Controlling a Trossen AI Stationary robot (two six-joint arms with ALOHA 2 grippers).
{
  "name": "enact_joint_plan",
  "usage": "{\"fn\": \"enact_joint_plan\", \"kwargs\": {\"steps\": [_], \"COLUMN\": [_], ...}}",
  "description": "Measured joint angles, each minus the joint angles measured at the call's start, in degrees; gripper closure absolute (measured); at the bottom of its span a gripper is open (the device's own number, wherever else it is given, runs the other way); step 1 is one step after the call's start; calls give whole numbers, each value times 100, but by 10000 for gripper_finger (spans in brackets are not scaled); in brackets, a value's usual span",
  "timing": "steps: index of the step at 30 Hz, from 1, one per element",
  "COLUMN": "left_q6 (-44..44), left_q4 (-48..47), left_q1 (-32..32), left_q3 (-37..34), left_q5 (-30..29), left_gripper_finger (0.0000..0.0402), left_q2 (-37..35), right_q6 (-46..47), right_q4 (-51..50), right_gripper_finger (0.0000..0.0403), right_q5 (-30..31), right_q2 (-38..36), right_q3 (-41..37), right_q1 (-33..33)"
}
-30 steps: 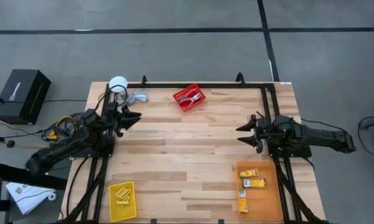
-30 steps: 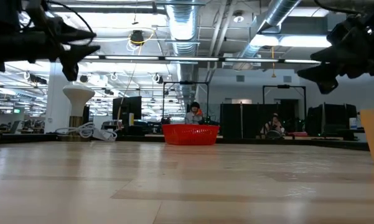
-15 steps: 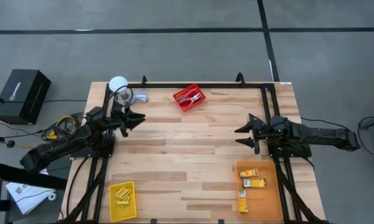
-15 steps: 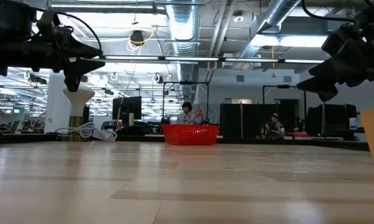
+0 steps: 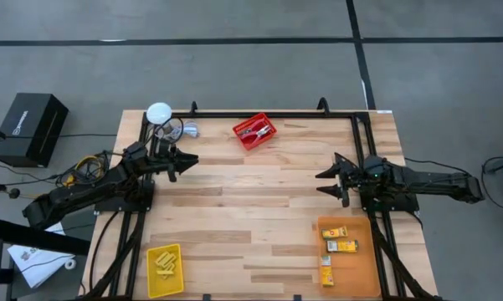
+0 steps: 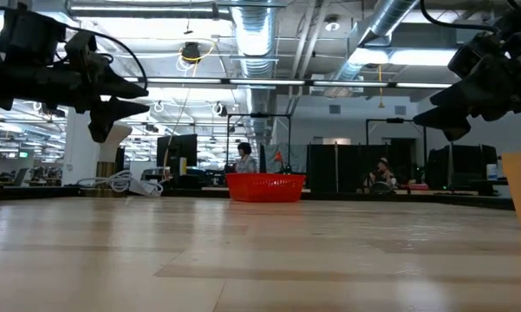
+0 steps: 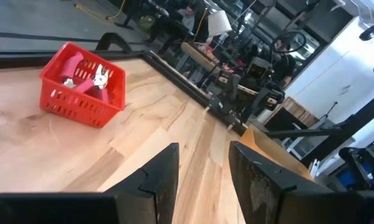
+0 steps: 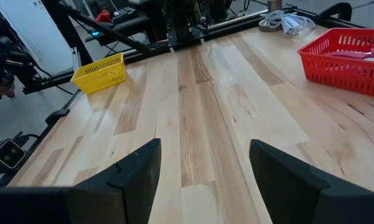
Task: Pick & Place School Supplies
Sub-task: Return to Home Position
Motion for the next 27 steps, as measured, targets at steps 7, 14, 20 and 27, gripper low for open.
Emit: {"fn": "enact_joint_plan", "kwargs": {"steps": [7, 14, 20, 27], "left_q6": [-9, -10, -12, -12], "left_q4": [21, 26, 23, 38], "left_q1": [0, 0, -579, -1767], "left_q3": [0, 0, 0, 0], "left_q5": [167, 168, -20, -114], "left_gripper_finger": [266, 266, 266, 266], "left_q2": [0, -3, -280, -1045], "right_q6": [21, -46, -377, -23], "right_q4": [-4, -5, -3, 1], "right_gripper_finger": [168, 168, 168, 168], "right_q5": [32, 34, 7, -29], "right_q2": [0, 0, 143, 308], "right_q3": [0, 0, 0, -2], "right_q1": [0, 0, 0, 0]}}
